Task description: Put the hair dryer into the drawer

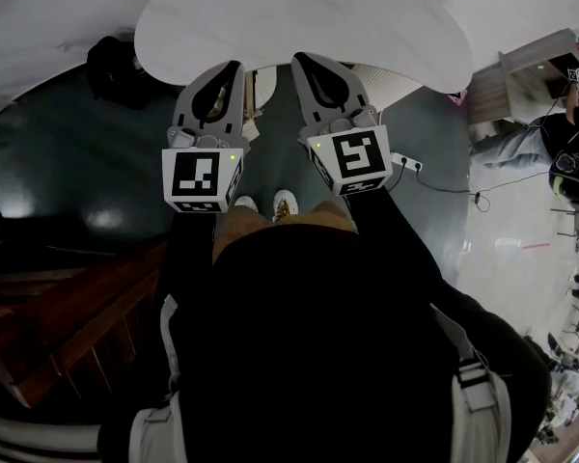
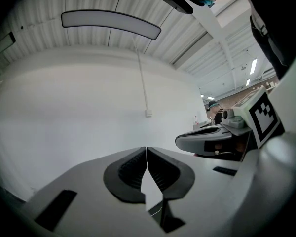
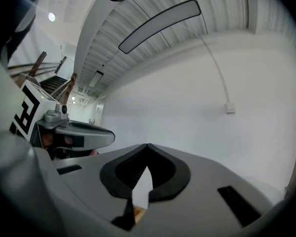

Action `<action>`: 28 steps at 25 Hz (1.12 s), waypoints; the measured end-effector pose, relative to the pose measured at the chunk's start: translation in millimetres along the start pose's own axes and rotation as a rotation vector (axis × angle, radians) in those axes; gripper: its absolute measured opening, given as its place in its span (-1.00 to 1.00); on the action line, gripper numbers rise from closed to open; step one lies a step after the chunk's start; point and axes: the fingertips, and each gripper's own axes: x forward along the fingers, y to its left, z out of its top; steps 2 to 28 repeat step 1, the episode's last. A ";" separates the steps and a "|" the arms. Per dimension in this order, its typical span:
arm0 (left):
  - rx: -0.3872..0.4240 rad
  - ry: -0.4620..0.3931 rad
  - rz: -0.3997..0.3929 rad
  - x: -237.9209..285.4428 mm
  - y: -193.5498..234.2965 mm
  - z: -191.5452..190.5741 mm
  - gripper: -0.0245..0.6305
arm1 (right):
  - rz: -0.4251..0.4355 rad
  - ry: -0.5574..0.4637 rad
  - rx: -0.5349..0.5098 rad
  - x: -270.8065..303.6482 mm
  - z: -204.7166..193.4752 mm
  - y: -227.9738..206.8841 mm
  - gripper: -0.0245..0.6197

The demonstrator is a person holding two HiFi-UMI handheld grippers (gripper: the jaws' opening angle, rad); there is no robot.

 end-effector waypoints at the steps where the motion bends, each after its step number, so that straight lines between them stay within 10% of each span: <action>1: -0.002 0.000 0.001 0.9 0.1 0.0 -0.87 | 0.002 0.001 0.000 0.0 -0.3 -0.8 -0.84; 28: -0.002 0.000 0.001 0.9 0.1 0.0 -0.87 | 0.002 0.001 0.000 0.0 -0.3 -0.8 -0.84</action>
